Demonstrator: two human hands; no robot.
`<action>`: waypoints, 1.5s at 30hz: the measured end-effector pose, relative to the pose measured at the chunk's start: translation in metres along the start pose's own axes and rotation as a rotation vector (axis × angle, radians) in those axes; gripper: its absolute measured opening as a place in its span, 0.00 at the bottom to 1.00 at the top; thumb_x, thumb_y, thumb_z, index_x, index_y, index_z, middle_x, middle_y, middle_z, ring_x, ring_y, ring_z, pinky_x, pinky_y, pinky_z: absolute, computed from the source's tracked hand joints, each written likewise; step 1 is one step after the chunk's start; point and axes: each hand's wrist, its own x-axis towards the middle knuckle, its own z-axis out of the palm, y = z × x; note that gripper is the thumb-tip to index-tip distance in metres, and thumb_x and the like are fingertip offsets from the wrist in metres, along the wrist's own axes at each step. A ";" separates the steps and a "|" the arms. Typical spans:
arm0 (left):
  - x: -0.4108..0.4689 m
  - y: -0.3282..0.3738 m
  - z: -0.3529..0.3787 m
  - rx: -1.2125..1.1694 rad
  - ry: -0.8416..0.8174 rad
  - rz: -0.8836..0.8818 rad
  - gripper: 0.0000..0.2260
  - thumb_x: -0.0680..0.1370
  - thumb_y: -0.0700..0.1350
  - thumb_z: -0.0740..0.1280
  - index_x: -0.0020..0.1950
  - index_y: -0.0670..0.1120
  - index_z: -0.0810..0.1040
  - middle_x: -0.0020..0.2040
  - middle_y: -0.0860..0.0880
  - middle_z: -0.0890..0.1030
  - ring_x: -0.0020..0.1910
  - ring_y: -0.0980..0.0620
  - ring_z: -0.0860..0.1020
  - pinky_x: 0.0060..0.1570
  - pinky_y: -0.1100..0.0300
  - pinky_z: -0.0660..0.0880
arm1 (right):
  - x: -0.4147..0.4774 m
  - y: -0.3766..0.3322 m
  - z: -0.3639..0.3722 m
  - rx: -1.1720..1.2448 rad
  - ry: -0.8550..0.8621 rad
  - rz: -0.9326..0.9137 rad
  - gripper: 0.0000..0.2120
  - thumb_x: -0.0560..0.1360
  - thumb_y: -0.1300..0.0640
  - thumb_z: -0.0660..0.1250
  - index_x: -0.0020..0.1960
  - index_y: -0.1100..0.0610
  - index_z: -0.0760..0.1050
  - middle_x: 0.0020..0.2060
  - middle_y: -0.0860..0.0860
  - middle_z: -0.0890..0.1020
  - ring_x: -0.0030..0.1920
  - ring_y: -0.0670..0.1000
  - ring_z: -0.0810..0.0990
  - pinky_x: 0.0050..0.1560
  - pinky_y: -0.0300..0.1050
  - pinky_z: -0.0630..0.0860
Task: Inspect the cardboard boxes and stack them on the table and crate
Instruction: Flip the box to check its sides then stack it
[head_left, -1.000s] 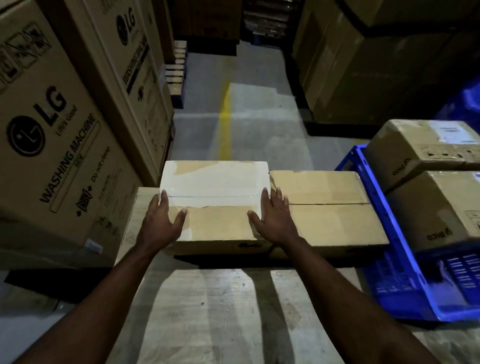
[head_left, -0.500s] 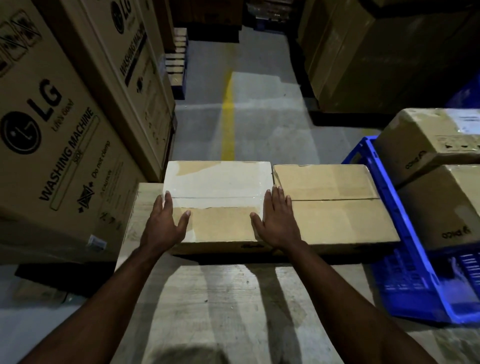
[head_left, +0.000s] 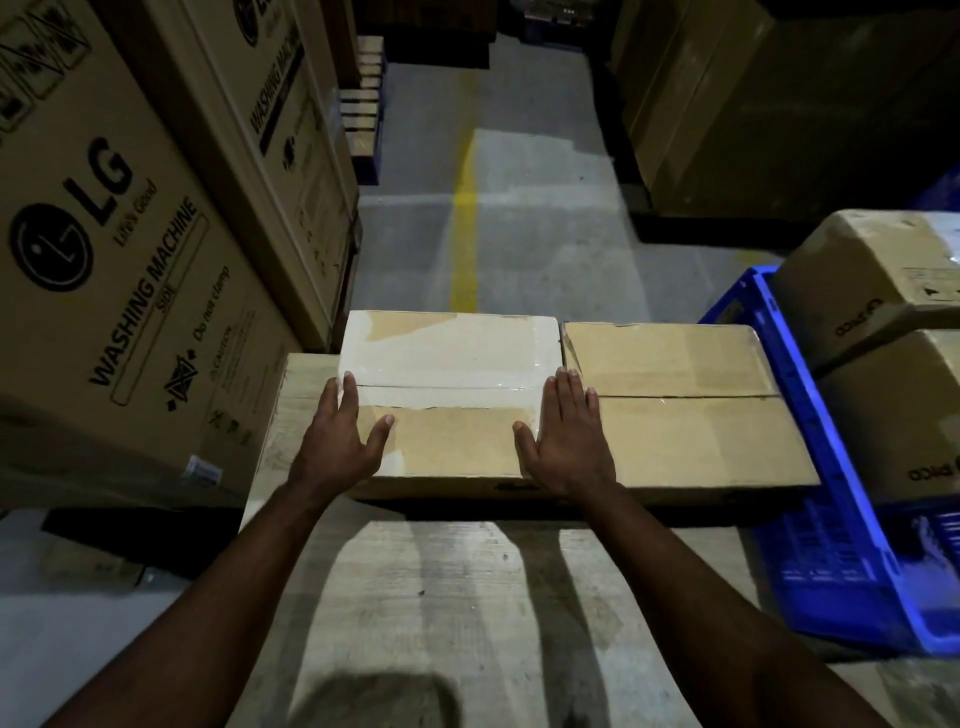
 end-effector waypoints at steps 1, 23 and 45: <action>0.000 0.000 0.000 0.000 -0.002 -0.003 0.38 0.80 0.59 0.62 0.81 0.44 0.47 0.80 0.40 0.51 0.77 0.39 0.56 0.71 0.46 0.62 | 0.000 0.000 0.000 -0.001 0.001 0.001 0.40 0.79 0.37 0.45 0.80 0.63 0.46 0.80 0.59 0.46 0.80 0.54 0.40 0.79 0.56 0.41; -0.011 -0.004 -0.011 0.040 -0.154 0.013 0.42 0.78 0.64 0.60 0.80 0.43 0.43 0.80 0.39 0.48 0.77 0.39 0.56 0.71 0.46 0.63 | -0.018 -0.009 -0.007 -0.016 -0.099 -0.026 0.40 0.78 0.36 0.39 0.80 0.63 0.43 0.80 0.59 0.43 0.80 0.54 0.39 0.79 0.53 0.40; -0.114 0.068 0.027 0.079 -0.022 0.421 0.33 0.80 0.60 0.50 0.80 0.44 0.53 0.81 0.44 0.48 0.80 0.47 0.45 0.78 0.49 0.49 | -0.094 -0.007 -0.019 0.019 0.004 -0.030 0.33 0.82 0.43 0.43 0.80 0.61 0.45 0.80 0.57 0.45 0.80 0.53 0.41 0.78 0.50 0.39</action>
